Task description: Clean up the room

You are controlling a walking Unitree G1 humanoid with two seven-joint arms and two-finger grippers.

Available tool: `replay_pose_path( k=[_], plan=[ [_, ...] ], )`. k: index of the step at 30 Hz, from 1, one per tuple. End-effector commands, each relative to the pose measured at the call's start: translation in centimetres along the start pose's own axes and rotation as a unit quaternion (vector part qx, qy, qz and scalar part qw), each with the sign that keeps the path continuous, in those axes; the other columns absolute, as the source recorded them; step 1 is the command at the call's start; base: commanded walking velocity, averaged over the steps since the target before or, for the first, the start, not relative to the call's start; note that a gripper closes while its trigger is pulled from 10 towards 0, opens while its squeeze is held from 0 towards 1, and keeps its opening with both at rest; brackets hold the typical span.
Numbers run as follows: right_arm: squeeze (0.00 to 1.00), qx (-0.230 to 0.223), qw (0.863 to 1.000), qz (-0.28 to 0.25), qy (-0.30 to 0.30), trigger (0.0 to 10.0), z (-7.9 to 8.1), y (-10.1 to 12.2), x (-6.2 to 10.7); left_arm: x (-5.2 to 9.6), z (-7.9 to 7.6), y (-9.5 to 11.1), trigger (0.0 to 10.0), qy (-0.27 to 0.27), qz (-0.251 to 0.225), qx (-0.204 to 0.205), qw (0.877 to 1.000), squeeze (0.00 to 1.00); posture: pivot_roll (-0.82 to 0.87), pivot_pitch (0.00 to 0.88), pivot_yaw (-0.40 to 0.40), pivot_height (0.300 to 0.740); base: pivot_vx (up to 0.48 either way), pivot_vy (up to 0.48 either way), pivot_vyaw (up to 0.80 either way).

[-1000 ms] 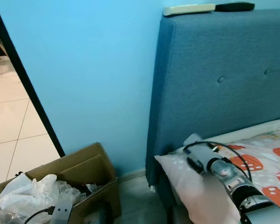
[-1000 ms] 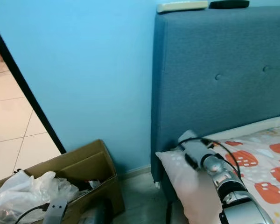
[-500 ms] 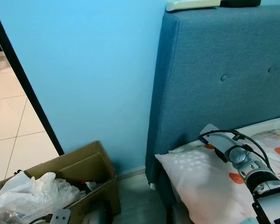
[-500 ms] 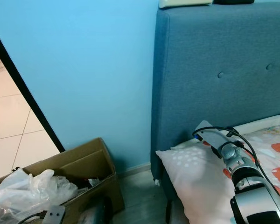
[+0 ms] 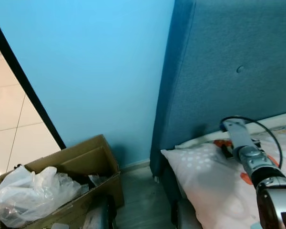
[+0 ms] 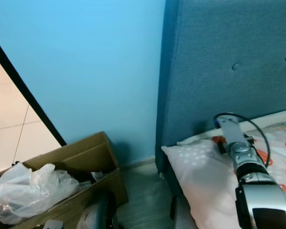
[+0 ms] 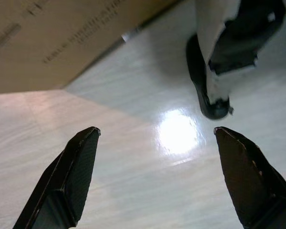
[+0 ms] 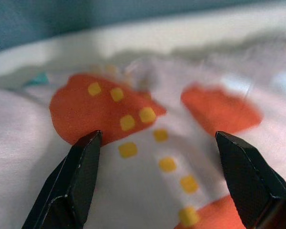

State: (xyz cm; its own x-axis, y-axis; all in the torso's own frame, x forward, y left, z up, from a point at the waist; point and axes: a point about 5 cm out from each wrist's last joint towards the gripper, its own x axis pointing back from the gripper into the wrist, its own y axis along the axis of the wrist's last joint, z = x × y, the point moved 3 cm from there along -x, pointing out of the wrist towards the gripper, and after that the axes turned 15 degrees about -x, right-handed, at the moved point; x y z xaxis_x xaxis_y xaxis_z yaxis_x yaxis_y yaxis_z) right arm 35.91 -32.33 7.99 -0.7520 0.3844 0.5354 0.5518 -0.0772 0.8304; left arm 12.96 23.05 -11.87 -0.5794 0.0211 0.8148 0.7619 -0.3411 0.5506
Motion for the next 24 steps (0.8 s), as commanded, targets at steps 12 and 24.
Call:
replay_pose_path(
  k=[12,24],
  plan=[
    [0.00,-0.084,0.988,0.131,-0.004,10.0,-0.8,-6.1,0.3,0.5,-0.2,-0.8,10.0,-0.006,-0.005,-0.003,1.000,0.00,0.22,0.252,-0.044,0.578,0.000,0.000,0.00],
    [0.00,-0.079,0.983,0.163,-0.035,10.0,-2.3,-8.3,0.7,0.5,-0.4,-0.6,10.0,-0.007,-0.012,-0.002,1.000,0.00,0.22,0.253,-0.048,0.578,0.000,0.000,0.00]
  ],
)
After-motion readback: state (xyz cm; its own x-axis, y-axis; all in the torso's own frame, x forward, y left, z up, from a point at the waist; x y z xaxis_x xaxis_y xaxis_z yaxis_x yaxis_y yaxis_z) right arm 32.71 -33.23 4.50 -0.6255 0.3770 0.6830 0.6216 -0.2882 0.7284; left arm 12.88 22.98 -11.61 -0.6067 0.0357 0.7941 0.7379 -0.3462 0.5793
